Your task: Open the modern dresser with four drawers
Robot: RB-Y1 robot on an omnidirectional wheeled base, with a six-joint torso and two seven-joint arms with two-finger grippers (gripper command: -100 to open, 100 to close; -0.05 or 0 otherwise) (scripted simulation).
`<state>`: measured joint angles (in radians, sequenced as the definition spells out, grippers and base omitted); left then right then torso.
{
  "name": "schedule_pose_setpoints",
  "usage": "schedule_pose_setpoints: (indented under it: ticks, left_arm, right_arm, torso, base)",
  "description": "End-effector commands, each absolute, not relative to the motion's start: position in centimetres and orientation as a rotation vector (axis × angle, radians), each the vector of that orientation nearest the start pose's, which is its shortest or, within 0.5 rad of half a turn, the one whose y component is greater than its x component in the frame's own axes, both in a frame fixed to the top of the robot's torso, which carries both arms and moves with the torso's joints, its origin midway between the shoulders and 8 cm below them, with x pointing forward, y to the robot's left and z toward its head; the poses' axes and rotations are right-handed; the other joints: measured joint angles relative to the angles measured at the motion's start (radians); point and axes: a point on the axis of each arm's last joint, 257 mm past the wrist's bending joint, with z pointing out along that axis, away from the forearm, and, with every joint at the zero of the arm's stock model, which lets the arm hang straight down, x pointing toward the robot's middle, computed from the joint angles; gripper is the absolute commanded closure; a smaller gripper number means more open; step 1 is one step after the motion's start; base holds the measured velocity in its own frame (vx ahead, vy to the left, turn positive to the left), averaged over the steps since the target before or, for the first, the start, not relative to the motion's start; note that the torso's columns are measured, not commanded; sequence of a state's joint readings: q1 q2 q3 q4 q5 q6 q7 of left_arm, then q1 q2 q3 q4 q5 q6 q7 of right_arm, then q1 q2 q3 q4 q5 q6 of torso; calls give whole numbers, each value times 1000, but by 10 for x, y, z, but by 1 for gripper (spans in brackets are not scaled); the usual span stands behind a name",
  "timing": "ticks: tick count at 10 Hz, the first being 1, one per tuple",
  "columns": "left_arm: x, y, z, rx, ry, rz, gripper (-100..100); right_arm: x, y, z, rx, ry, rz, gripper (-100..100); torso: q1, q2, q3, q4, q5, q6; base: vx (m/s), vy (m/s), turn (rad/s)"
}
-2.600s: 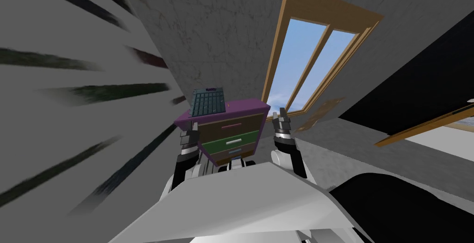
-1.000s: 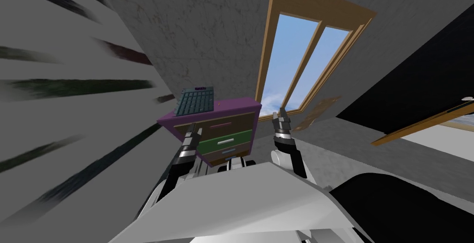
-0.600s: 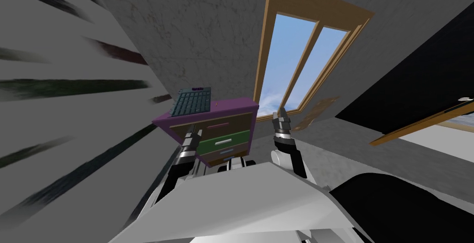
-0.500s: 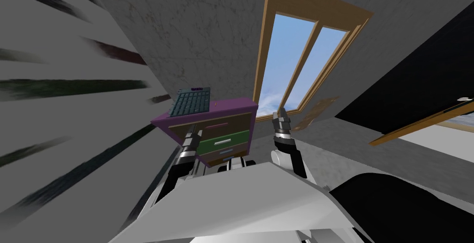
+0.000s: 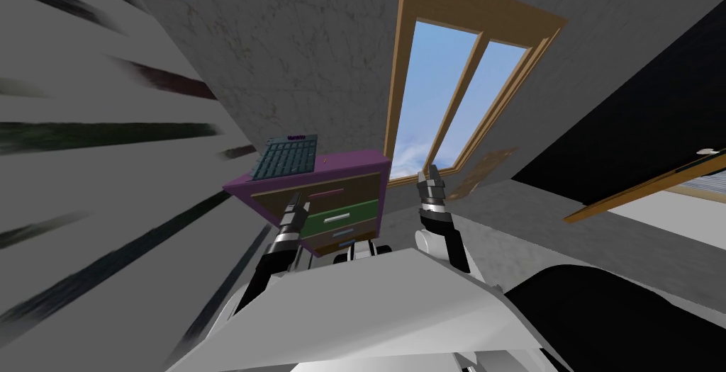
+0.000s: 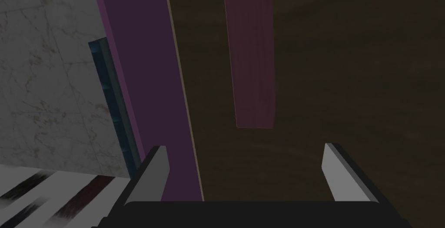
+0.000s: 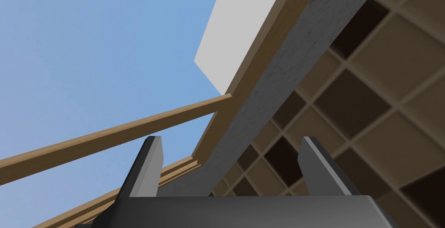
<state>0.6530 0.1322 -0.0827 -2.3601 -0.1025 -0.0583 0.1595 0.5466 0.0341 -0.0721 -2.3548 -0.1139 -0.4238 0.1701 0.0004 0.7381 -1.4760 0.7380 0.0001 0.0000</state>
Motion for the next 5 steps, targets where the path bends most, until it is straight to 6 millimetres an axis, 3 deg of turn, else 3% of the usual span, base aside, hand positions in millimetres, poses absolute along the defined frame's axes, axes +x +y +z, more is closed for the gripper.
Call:
schedule_pose_setpoints:
  ticks: [1,5]
  left_arm:
    - [368,267,-103,-1061,1077,-1202,-100]
    - [364,273,-118,-1166,1082,-1172,-100]
  right_arm:
    - [329,-322,29,710,592,1119,0]
    - [329,-322,29,710,592,1119,0]
  torso:
    - [-1,0,0,0,0,0]
    - [0,0,0,0,0,0]
  base:
    - [-5,-60,-2]
    - [-5,-79,-4]
